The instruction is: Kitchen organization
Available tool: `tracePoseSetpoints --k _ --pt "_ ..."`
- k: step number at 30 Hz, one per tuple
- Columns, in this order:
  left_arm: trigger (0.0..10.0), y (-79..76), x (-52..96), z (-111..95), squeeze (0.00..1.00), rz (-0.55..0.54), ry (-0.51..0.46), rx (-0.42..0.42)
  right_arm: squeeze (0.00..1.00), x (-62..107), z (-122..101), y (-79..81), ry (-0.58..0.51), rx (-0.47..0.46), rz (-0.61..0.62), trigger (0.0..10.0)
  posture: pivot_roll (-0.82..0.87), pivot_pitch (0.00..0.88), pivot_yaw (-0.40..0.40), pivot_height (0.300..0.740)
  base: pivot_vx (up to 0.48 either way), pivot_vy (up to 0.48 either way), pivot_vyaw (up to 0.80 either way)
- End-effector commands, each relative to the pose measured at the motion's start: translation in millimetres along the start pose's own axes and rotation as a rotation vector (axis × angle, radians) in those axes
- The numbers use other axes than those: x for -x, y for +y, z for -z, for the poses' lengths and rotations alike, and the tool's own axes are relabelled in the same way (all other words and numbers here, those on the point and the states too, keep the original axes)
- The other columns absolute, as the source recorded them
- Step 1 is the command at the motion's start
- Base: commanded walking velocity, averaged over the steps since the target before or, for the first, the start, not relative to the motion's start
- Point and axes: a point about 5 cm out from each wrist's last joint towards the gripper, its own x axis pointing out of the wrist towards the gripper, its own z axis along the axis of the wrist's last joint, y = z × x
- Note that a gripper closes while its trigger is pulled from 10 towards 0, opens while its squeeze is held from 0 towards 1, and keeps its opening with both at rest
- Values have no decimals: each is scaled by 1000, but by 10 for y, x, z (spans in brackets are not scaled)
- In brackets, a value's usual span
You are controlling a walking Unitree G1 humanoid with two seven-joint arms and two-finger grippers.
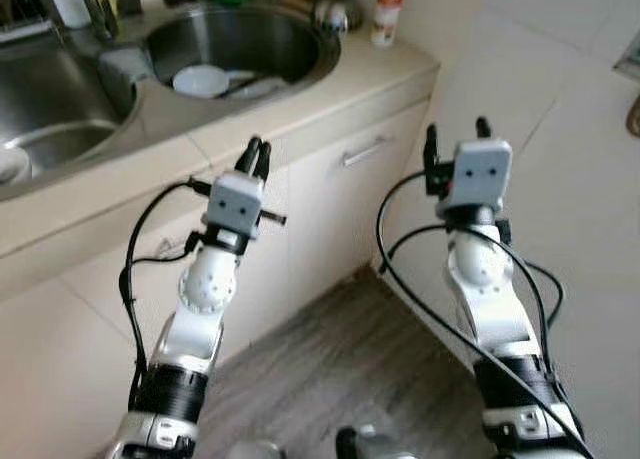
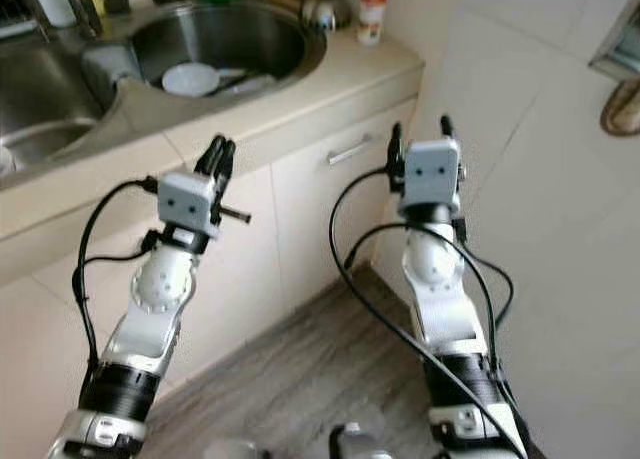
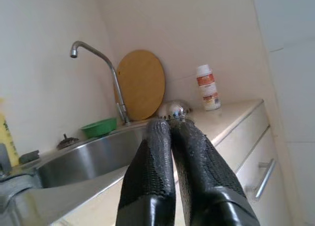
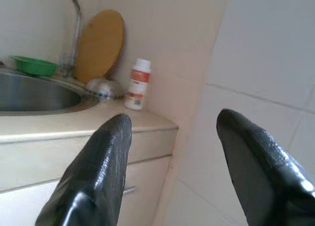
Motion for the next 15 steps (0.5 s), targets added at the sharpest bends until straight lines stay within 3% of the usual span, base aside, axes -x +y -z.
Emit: tracePoseSetpoints --k 1,5,11,15 --pt "10000 -45 -51 -68 0 9 -33 7 0 -20 -18 -86 -8 23 23 10000 169 0 -24 740 0 0 -800" --pt "10000 -45 -51 -68 0 9 -33 7 0 -20 -18 -86 -8 23 23 10000 169 0 -24 740 0 0 -800" --pt "10000 -92 -44 -38 0 23 -15 3 0 20 13 -142 6 53 64 10000 156 0 -23 740 0 0 0" --pt "10000 -95 -45 -27 0 27 -5 -9 0 11 23 -175 12 57 83 10000 158 0 -24 740 0 -480 -200"
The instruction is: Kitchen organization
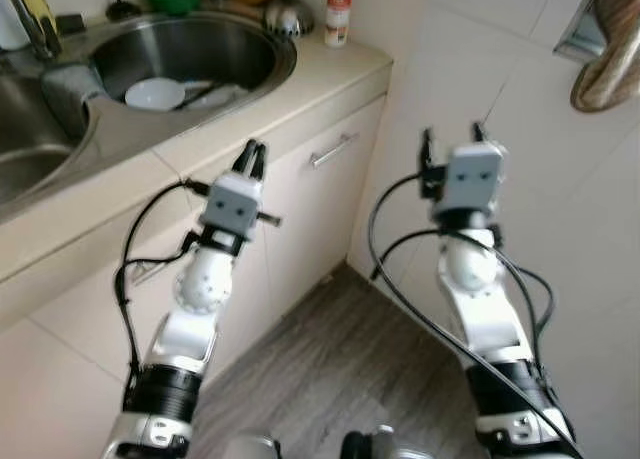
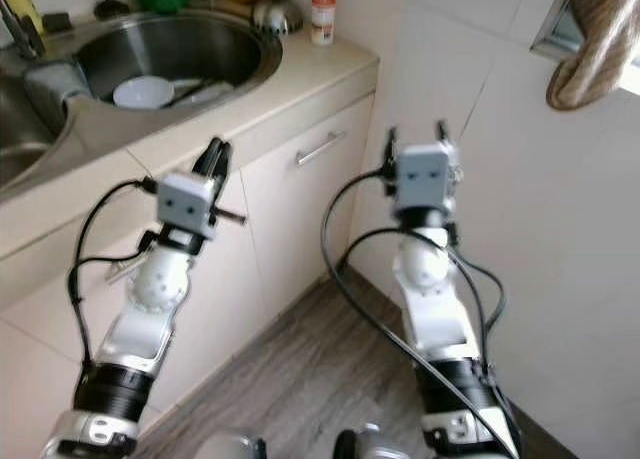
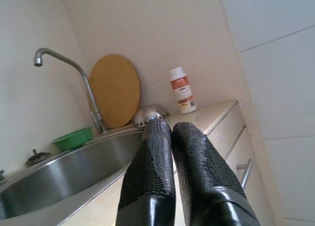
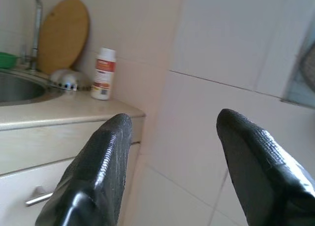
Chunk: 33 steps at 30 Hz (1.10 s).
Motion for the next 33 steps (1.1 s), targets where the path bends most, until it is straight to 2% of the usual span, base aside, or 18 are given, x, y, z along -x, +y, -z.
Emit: tracePoseSetpoints --k 1,11,14,17,24,29,33 --pt "10000 -86 -20 -20 0 24 -4 6 0 -22 -5 -107 0 26 41 10000 158 0 -24 740 0 -480 -800" --pt "10000 -89 -9 -14 0 24 0 2 0 -15 18 -100 10 63 44 10000 161 0 -24 740 0 -480 0" --pt "10000 -88 -8 -16 0 23 0 2 0 -17 35 -108 26 50 53 10000 162 0 -24 740 0 -480 0" --pt "10000 -88 -7 -18 0 19 -2 7 0 -21 60 -122 48 23 66 10000 162 0 -24 740 0 -480 -800" --pt "10000 -79 -7 -28 0 10 -14 15 0 -20 77 -160 64 34 91 10000 160 0 -24 740 0 0 -800" --pt "10000 -86 -11 -22 0 13 -11 13 0 -24 178 -316 140 84 194 10000 159 0 -26 740 0 0 -800" --pt "10000 -85 -13 -17 0 12 -9 12 0 -16 222 -374 169 98 225 10000 159 0 -26 740 0 0 -800"
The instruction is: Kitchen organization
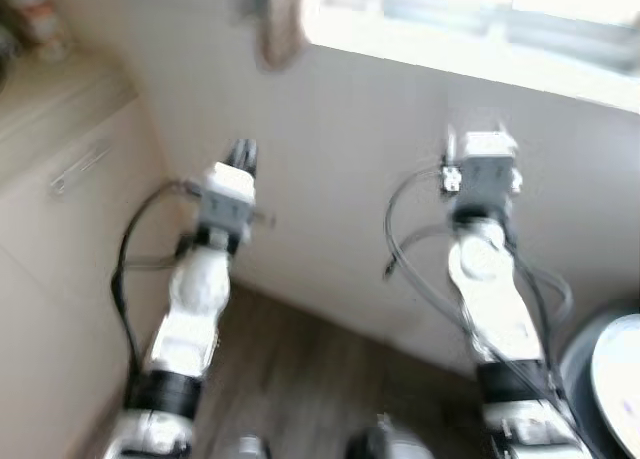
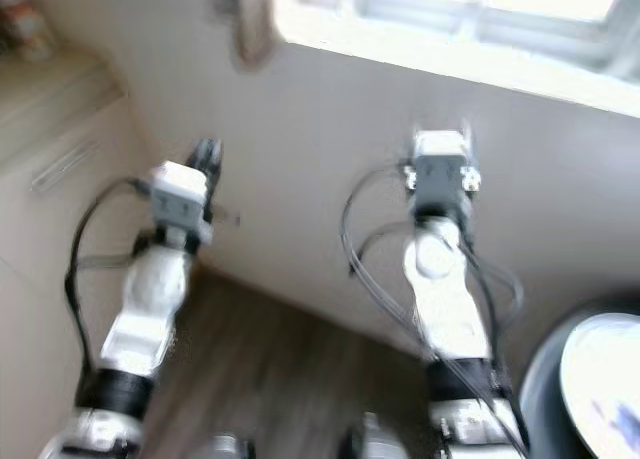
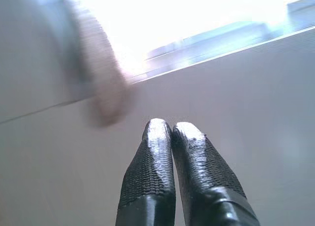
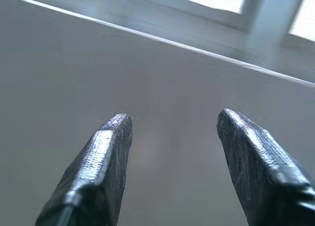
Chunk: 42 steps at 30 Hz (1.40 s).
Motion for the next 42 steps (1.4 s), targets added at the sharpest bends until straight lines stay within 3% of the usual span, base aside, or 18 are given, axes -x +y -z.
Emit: tracePoseSetpoints --k 1,12,16,21,31,38,42 --pt "10000 69 -13 -5 0 -8 -4 -20 0 2 -7 42 11 -1 4 10000 159 0 -26 740 0 0 -800" --pt "10000 64 -17 3 0 -5 0 -24 0 6 41 48 47 49 4 10000 156 0 -26 740 0 0 -582" --pt "10000 63 -15 8 0 -4 4 -26 0 13 139 40 124 29 24 10000 157 0 -26 740 0 0 -400" --pt "10000 64 -12 9 0 -7 4 -24 0 17 151 33 134 29 26 10000 157 0 -27 740 0 0 -800" --pt "10000 62 -14 34 0 -12 32 25 0 29 253 -35 207 60 68 10000 153 0 -28 740 0 132 -796" --pt "10000 56 -14 8 0 -12 7 11 0 62 341 30 268 81 3 10000 152 0 -29 740 0 260 -379" --pt "10000 54 -16 5 0 -10 7 11 0 70 293 104 240 49 -43 10000 151 0 -29 740 0 0 0"
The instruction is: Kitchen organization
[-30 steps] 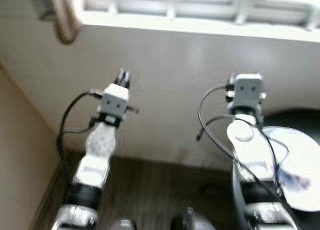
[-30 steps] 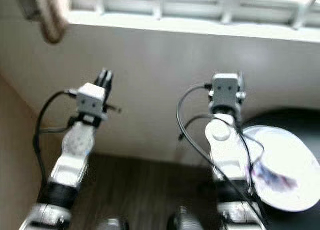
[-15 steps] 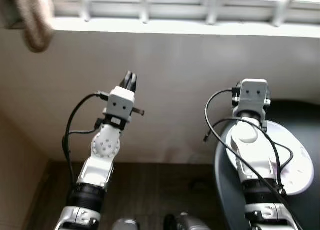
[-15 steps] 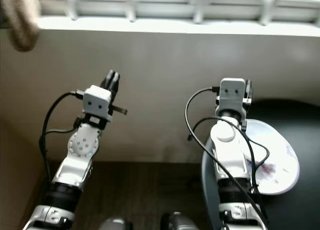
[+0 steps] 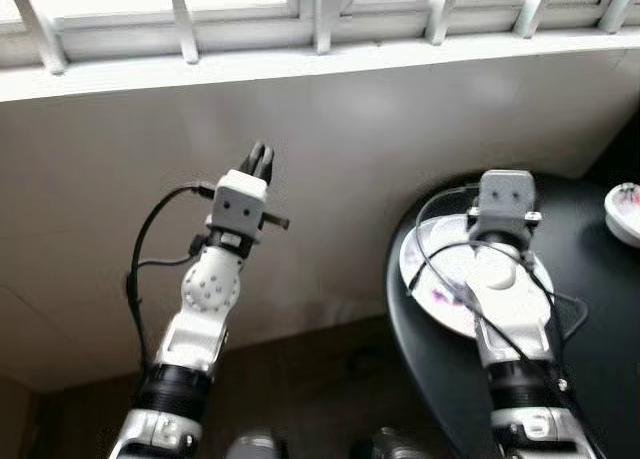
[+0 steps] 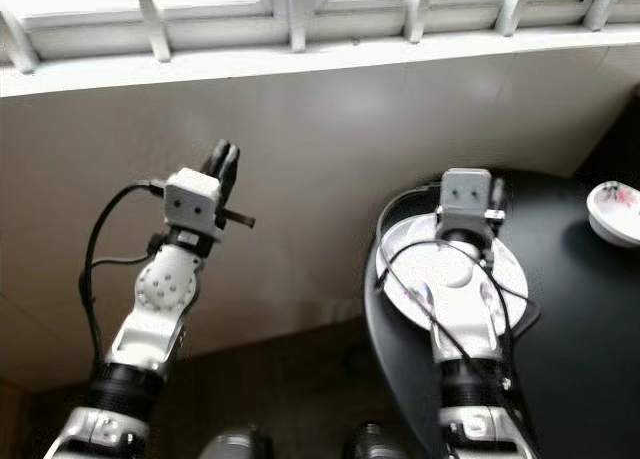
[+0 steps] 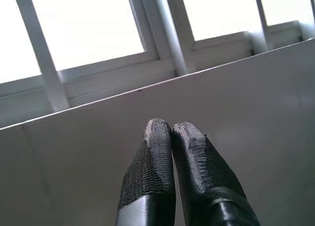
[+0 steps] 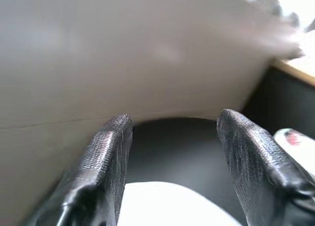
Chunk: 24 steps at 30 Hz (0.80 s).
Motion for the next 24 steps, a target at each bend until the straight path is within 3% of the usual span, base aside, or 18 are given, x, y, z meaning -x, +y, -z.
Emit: tracePoseSetpoints --k 1,5,8,15,17,24 --pt "10000 -46 -14 -22 0 13 -8 -1 0 -23 -39 -34 -24 -15 -7 10000 151 0 -29 740 0 0 0" --pt "10000 -49 -14 -22 0 15 -10 -3 0 -7 -86 33 -46 -32 -57 10000 149 0 -29 740 0 0 0" --pt "10000 -53 -13 -20 0 17 -10 -3 0 9 -26 110 -2 -2 -113 10000 149 0 -29 740 0 0 0" --pt "10000 -54 -12 -20 0 17 -10 -3 0 11 -18 117 0 0 -124 10000 149 0 -29 740 0 0 0" --pt "10000 -67 -7 -11 0 21 -5 -7 0 149 322 333 207 86 -276 10000 149 0 -33 740 0 0 0" --pt "10000 -73 2 -3 0 25 -2 -13 0 189 426 371 301 51 -302 10000 152 0 -34 740 0 0 0"
